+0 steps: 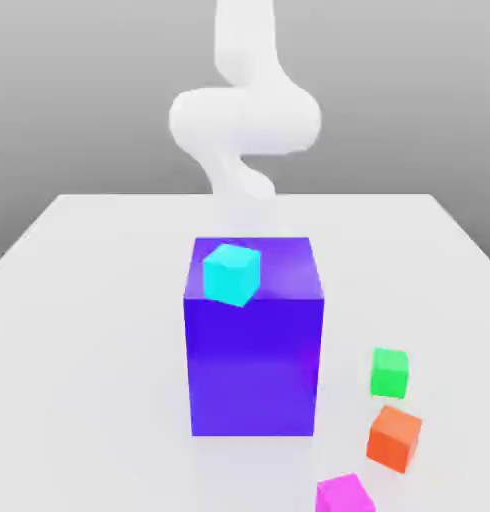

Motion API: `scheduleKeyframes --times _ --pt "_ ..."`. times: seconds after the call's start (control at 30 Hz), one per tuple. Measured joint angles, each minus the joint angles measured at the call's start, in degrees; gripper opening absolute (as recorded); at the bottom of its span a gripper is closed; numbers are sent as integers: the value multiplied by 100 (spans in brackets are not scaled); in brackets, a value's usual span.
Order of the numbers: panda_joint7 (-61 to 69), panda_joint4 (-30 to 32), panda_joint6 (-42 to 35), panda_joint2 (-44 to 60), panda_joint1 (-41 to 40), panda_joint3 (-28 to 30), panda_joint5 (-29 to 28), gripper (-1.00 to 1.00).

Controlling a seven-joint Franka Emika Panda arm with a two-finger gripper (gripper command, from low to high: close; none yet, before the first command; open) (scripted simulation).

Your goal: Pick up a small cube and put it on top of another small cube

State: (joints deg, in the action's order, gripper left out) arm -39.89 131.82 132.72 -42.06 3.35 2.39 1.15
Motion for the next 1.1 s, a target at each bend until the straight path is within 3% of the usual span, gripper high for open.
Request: scheduleKeyframes --times 0.57,0.87,1.1 --pt "4321 22 629 2593 1845 1314 1159 0" --pt "6583 32 955 3955 2312 1461 1764 0" --pt "8087 64 1284 4925 2401 1346 1866 0"
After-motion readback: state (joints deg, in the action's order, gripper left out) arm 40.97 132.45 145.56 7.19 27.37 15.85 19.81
